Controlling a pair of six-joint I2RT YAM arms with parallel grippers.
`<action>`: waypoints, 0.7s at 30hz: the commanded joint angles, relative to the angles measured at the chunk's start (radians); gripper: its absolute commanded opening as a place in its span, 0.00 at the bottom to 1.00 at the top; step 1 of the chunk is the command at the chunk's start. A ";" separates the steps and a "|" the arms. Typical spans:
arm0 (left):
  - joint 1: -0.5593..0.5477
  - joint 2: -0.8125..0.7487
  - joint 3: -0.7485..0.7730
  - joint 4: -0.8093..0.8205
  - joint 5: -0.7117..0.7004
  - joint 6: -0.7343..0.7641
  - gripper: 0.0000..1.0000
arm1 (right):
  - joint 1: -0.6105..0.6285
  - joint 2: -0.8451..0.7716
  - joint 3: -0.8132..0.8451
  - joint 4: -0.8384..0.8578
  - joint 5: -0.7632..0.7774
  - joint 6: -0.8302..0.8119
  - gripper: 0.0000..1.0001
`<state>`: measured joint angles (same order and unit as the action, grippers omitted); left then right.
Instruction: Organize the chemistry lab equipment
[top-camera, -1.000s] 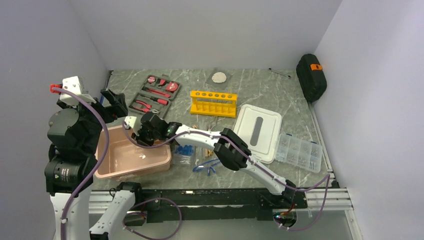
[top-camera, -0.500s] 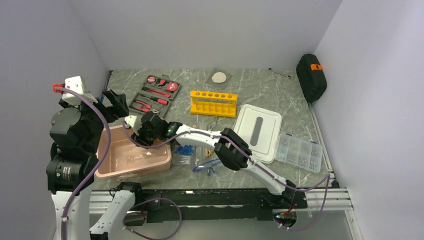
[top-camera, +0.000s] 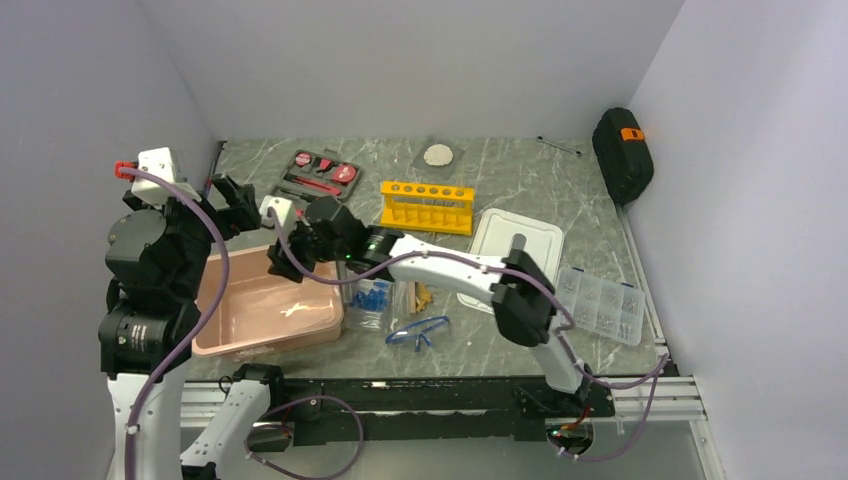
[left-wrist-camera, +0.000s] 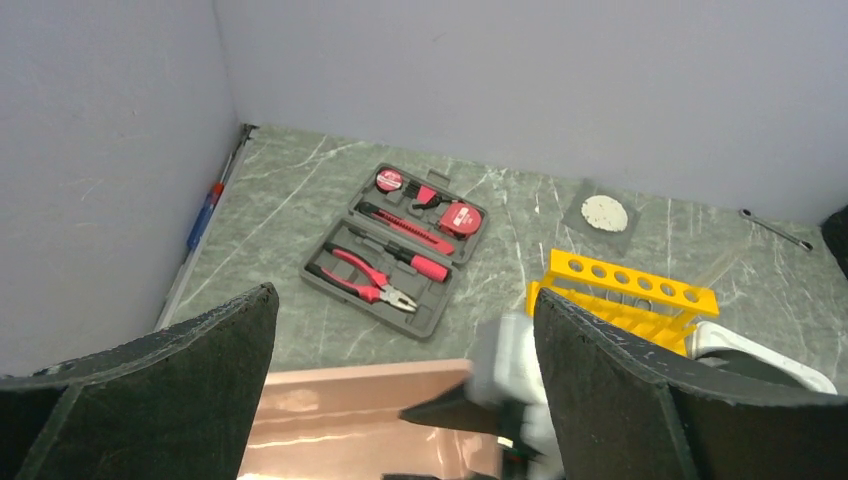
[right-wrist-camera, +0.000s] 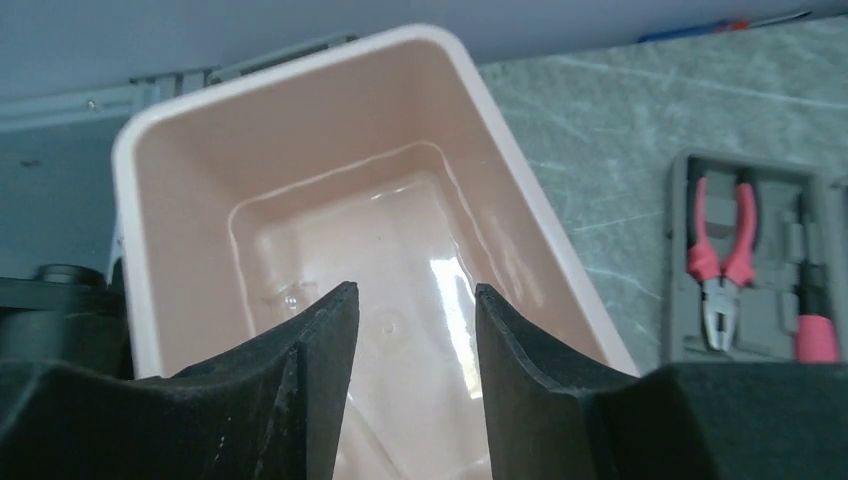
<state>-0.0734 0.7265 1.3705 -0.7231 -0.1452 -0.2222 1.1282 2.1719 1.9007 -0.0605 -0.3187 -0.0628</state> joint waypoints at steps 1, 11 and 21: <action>-0.005 0.032 -0.031 0.099 -0.009 0.035 0.99 | 0.003 -0.203 -0.139 0.076 0.105 0.058 0.49; -0.040 0.078 -0.212 0.237 -0.013 0.036 0.99 | -0.103 -0.644 -0.670 0.040 0.317 0.296 0.49; -0.332 0.277 -0.207 0.279 0.039 0.020 0.92 | -0.459 -0.973 -0.975 -0.008 0.371 0.439 0.49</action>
<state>-0.3046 0.9188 1.1023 -0.4992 -0.1425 -0.2020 0.7708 1.2930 0.9783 -0.0818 0.0219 0.2981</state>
